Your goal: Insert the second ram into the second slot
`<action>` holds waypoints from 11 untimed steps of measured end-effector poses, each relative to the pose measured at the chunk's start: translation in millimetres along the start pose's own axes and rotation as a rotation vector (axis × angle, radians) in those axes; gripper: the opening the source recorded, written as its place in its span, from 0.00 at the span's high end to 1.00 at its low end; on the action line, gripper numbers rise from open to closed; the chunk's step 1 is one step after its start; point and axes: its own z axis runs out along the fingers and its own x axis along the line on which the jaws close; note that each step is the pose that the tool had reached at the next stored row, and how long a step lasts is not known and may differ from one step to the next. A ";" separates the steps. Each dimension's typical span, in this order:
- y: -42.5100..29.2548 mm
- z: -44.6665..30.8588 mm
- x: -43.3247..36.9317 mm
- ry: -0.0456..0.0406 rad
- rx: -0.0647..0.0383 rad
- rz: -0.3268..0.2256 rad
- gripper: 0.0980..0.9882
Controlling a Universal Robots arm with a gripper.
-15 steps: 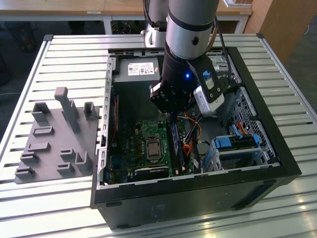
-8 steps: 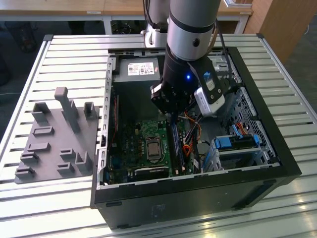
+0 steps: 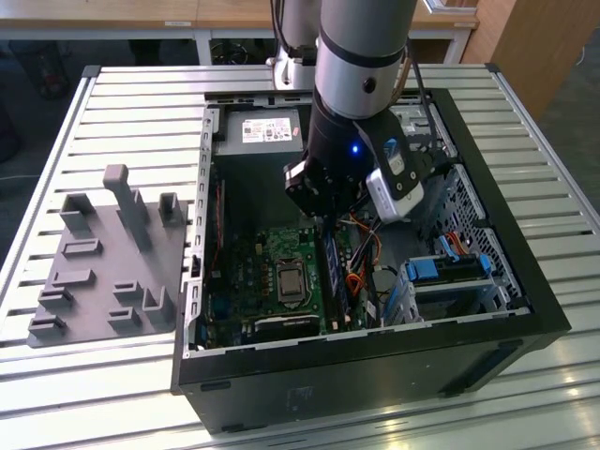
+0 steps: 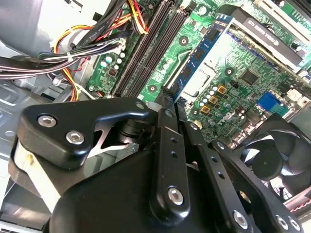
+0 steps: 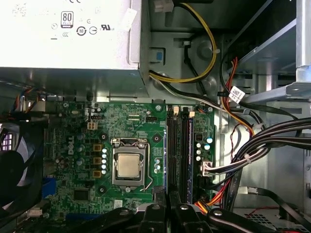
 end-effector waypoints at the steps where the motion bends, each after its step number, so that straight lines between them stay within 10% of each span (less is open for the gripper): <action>1: 0.0 0.2 0.0 0.0000 0.000 0.000 0.96; 11: -0.1 2.5 0.0 0.0000 0.000 0.000 0.96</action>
